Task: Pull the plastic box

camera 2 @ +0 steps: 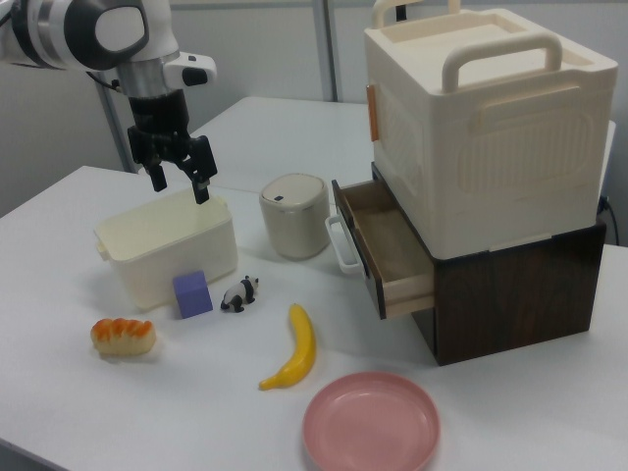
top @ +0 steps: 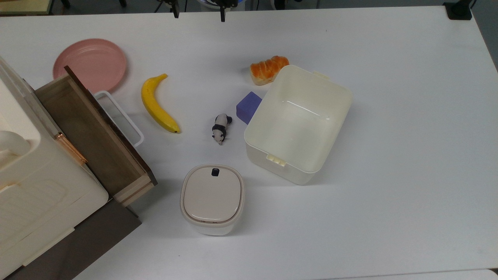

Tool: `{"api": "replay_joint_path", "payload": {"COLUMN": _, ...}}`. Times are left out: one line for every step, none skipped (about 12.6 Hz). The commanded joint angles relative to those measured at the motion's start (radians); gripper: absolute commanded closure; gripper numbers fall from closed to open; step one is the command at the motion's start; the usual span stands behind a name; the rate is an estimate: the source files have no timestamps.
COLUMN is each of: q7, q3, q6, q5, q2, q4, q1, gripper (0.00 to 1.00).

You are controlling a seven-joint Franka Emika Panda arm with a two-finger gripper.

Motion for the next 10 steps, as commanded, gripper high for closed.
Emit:
{"api": "replay_joint_path", "payload": {"q7": 0.018, "q3": -0.036, "q6": 0.030, "q5": 0.036, "q2": -0.010, "q4": -0.011, "q1": 0.021, "gripper": 0.00}}
{"api": "replay_joint_path", "payload": {"q7": 0.018, "q3": -0.041, "q6": 0.032, "q5": 0.047, "q2": -0.010, "q4": -0.011, "q1": 0.021, "gripper": 0.00}}
{"api": "replay_joint_path", "payload": {"q7": 0.018, "q3": -0.043, "q6": 0.040, "q5": 0.049, "q2": -0.010, "q4": -0.011, "q1": 0.032, "gripper": 0.00}}
{"api": "replay_joint_path", "payload": {"q7": 0.018, "q3": -0.069, "q6": 0.041, "q5": 0.049, "q2": -0.007, "q4": -0.011, "q1": 0.056, "gripper": 0.00}}
{"api": "replay_joint_path", "payload": {"q7": 0.018, "q3": -0.098, "q6": 0.041, "q5": 0.047, "q2": -0.004, "q4": -0.011, "q1": 0.088, "gripper": 0.00}}
{"api": "replay_joint_path", "payload": {"q7": 0.015, "q3": -0.099, "q6": 0.041, "q5": 0.049, "q2": -0.005, "q4": -0.011, "q1": 0.087, "gripper": 0.00}}
{"api": "replay_joint_path", "payload": {"q7": 0.018, "q3": -0.099, "q6": 0.040, "q5": 0.049, "q2": -0.007, "q4": -0.008, "q1": 0.081, "gripper": 0.00}}
{"api": "replay_joint_path", "payload": {"q7": 0.018, "q3": -0.099, "q6": 0.041, "q5": 0.049, "q2": -0.007, "q4": -0.008, "q1": 0.081, "gripper": 0.00}}
{"api": "replay_joint_path", "payload": {"q7": 0.015, "q3": -0.099, "q6": 0.041, "q5": 0.050, "q2": -0.007, "q4": -0.008, "q1": 0.079, "gripper": 0.00}}
{"api": "replay_joint_path", "payload": {"q7": 0.015, "q3": -0.101, "q6": 0.040, "q5": 0.053, "q2": -0.008, "q4": -0.008, "q1": 0.078, "gripper": 0.00}}
